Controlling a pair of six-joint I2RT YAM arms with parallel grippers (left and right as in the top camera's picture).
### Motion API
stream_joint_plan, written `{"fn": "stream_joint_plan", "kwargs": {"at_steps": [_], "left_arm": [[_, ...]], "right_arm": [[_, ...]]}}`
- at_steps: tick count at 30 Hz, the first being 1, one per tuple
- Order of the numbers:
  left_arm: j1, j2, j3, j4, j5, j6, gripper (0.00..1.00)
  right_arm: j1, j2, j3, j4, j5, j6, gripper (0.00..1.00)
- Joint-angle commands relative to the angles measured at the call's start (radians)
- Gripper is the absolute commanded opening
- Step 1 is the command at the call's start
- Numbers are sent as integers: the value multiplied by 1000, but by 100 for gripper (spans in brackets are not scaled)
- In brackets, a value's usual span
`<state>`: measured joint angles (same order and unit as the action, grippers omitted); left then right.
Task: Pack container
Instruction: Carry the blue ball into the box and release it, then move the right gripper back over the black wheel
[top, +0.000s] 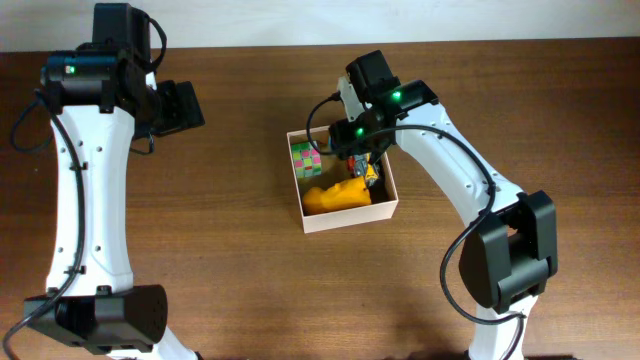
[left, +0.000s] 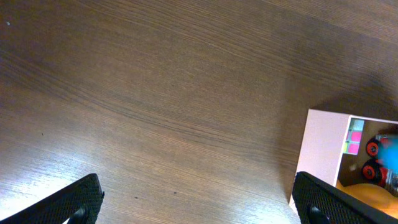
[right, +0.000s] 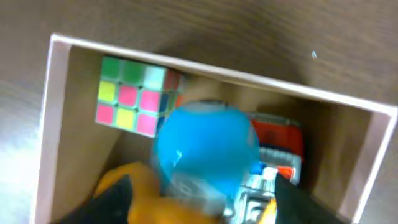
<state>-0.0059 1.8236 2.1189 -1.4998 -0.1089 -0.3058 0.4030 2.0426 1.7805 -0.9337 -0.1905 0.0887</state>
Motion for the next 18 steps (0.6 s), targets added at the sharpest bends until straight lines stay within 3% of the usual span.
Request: {"fn": "stream_joint_plan", "kwargs": {"at_steps": [1,2,3,11,18], "left_arm": [[2,0,14,2,4,16,99],[2,0,14,2,4,16,99],[2,0,14,2,4,16,99],[2,0,14,2,4,16,99],[2,0,14,2,4,16,99]], "right_arm": [[3,8,-3,0,-38,-5,87],[3,8,-3,-2,-38,-5,97],[3,8,-3,-4,-38,-5,100],[-20,-45,19,-47,-34,-6,100],[-119,-205,43,-84,-32,-5,100]]}}
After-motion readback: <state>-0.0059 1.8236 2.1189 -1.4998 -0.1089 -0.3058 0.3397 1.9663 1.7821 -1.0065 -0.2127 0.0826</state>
